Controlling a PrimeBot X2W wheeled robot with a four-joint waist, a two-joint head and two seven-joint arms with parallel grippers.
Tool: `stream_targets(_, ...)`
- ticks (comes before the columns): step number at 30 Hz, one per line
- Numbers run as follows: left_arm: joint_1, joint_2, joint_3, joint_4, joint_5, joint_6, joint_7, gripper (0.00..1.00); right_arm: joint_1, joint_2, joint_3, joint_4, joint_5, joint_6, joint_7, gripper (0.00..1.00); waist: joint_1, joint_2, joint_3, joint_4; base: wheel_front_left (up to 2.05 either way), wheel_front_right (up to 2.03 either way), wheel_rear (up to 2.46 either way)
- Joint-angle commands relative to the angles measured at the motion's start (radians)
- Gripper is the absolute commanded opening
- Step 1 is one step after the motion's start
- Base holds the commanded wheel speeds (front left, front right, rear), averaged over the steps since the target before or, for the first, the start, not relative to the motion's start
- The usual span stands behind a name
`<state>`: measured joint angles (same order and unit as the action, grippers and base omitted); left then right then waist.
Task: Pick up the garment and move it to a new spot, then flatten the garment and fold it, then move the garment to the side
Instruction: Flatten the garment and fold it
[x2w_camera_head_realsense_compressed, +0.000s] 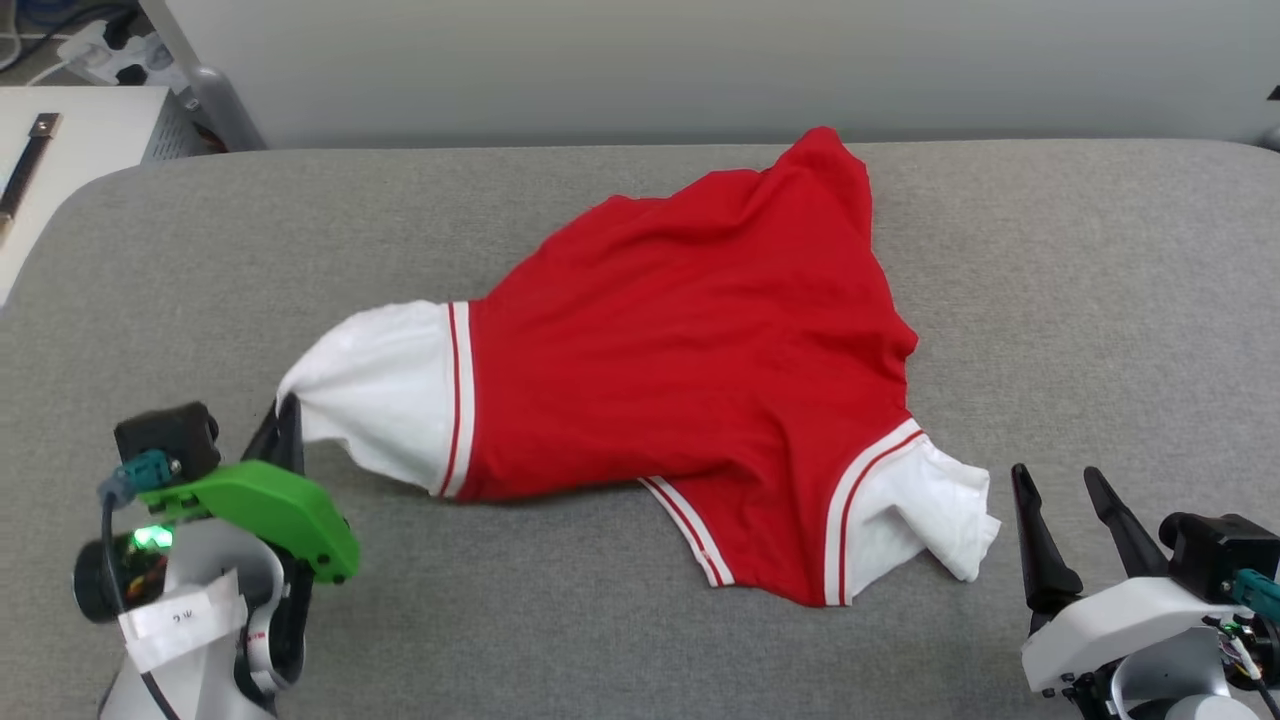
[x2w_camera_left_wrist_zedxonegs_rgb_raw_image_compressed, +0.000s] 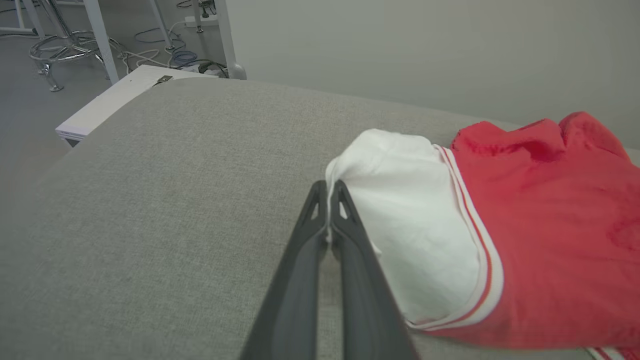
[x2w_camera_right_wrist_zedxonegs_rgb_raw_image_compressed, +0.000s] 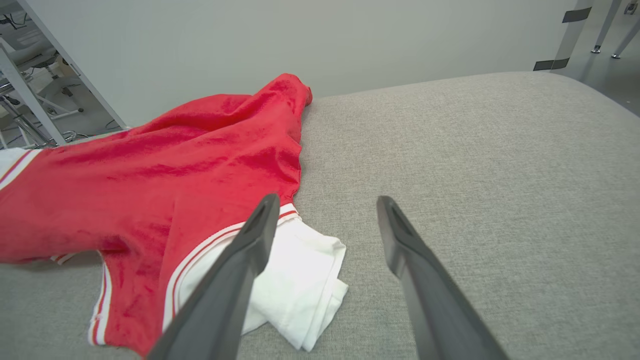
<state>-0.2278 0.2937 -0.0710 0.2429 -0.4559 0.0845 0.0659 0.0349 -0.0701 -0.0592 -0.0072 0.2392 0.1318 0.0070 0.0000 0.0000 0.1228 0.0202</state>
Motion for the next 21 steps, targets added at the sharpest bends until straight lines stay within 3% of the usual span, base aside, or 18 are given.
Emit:
stream_targets(1, 0.042, -0.004, -0.001, -0.018, -0.020, 0.010, 0.021, 0.00, 0.010, -0.003, -0.003, 0.000, -0.006, -0.001, 0.010, 1.00, 0.0000, 0.0000, -0.017, 0.022, 0.00, 0.00, 0.00)
stream_targets(6, 0.163, -0.026, -0.034, -0.094, -0.051, 0.024, 0.129, 0.00, 0.015, -0.027, -0.015, -0.007, -0.002, -0.001, 0.064, 1.00, 0.0000, 0.0000, -0.022, 0.047, 0.00, 0.00, 0.00)
stream_targets(12, 0.223, -0.052, -0.088, -0.188, -0.063, 0.028, 0.205, 0.00, 0.000, -0.108, -0.002, -0.016, 0.012, -0.001, 0.218, 1.00, 0.0000, 0.0000, -0.018, 0.080, 0.00, 0.00, 0.00)
stream_targets(16, 0.209, -0.058, -0.115, -0.222, -0.054, 0.029, 0.222, 0.00, -0.044, -0.197, 0.049, -0.012, 0.053, -0.001, 0.394, 1.00, 0.0000, 0.0000, -0.009, 0.105, 0.00, 0.00, 0.00)
stream_targets(17, 0.198, -0.061, -0.130, -0.235, -0.051, 0.025, 0.229, 0.00, -0.092, -0.262, 0.089, -0.005, 0.090, -0.001, 0.505, 1.00, 0.0000, 0.0000, 0.002, 0.123, 0.00, 0.00, 0.00)
stream_targets(21, 0.188, -0.066, -0.146, -0.244, -0.050, 0.017, 0.231, 0.00, -0.153, -0.327, 0.134, 0.029, 0.117, -0.001, 0.660, 1.00, 0.0000, 0.0000, 0.021, 0.153, 0.00, 0.00, 0.00)
